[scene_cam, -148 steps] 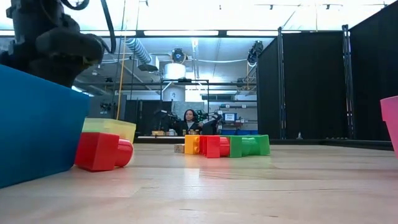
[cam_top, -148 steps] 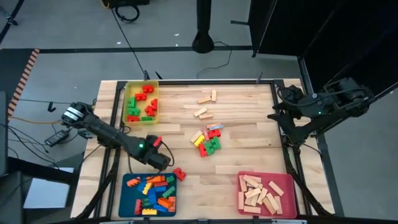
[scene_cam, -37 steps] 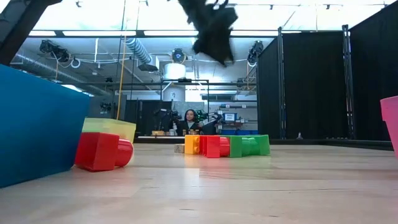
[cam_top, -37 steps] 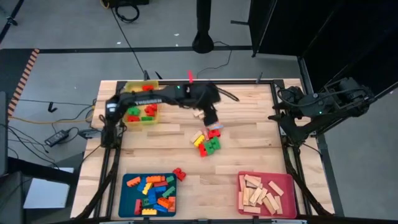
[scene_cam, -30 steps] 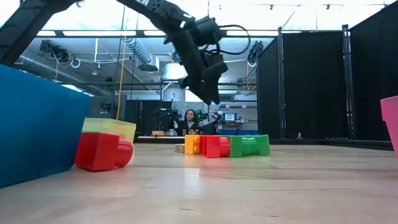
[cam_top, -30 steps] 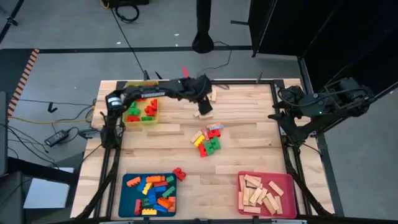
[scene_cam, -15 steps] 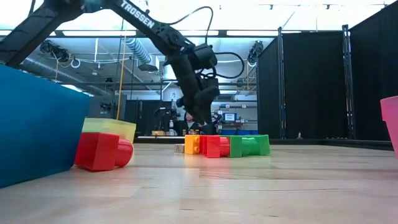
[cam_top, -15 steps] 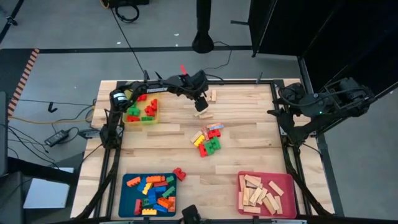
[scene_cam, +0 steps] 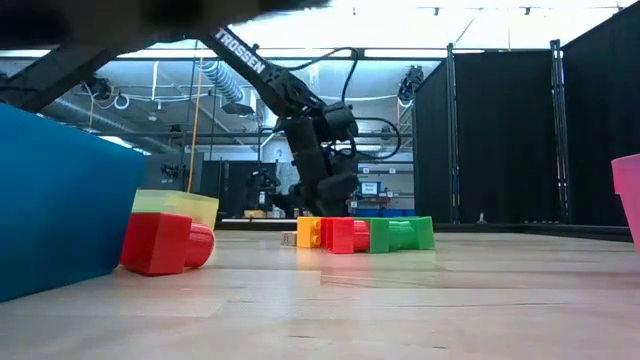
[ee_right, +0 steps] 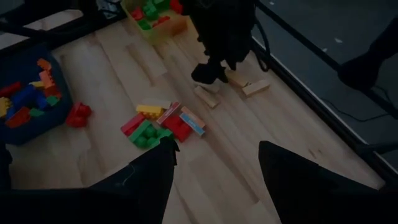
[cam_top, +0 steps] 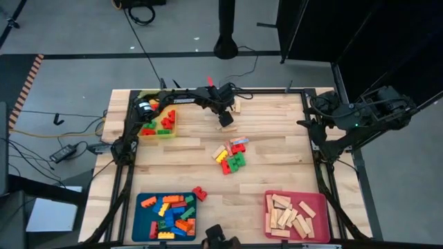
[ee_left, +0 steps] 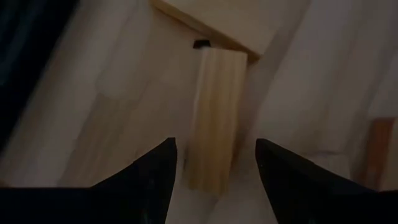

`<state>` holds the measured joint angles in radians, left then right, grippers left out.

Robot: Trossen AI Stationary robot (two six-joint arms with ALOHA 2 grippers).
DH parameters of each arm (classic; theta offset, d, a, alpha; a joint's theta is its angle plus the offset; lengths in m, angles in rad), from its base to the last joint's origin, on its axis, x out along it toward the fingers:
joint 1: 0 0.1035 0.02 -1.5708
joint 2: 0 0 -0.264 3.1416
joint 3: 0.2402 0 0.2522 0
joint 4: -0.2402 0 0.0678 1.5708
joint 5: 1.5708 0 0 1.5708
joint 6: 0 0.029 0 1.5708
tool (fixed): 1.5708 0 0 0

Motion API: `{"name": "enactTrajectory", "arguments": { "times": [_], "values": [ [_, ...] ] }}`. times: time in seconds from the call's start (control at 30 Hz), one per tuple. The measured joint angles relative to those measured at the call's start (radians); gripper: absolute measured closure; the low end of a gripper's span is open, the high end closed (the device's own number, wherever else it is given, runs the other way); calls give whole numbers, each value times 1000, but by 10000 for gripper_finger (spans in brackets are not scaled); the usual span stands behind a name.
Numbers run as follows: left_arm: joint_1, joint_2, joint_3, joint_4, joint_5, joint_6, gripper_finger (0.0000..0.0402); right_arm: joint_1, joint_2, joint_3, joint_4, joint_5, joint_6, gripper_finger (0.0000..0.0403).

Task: Sort blocks by size
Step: Put the wooden block into the red bin

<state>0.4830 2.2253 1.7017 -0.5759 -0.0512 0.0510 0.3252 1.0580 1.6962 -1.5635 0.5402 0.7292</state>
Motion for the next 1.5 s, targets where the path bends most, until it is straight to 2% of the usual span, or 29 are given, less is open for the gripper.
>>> {"name": "enactTrajectory", "arguments": {
  "times": [0.17,0.27,0.5,0.73,0.93,1.1,1.27,1.4,1.5],
  "values": [
    [4,62,72,-69,43,4,185,0,0,0,8,2,0,158],
    [3,87,131,-144,42,19,205,0,0,0,8,2,0,158],
    [20,104,199,-245,9,28,320,0,0,0,9,2,0,158],
    [25,104,234,-307,12,2,320,0,0,0,15,2,0,158],
    [-17,82,370,-470,36,-5,320,0,-3,0,14,2,-5,158],
    [-116,60,524,-546,74,-39,320,0,-7,0,-3,2,-7,158],
    [-285,50,656,-546,137,-56,320,0,-14,0,-6,-7,-16,158],
    [-454,31,629,-402,146,-58,320,0,-24,0,-7,-10,-18,158],
    [-565,31,607,-233,144,-54,320,0,-34,0,-7,-10,-26,158]
  ]
}}
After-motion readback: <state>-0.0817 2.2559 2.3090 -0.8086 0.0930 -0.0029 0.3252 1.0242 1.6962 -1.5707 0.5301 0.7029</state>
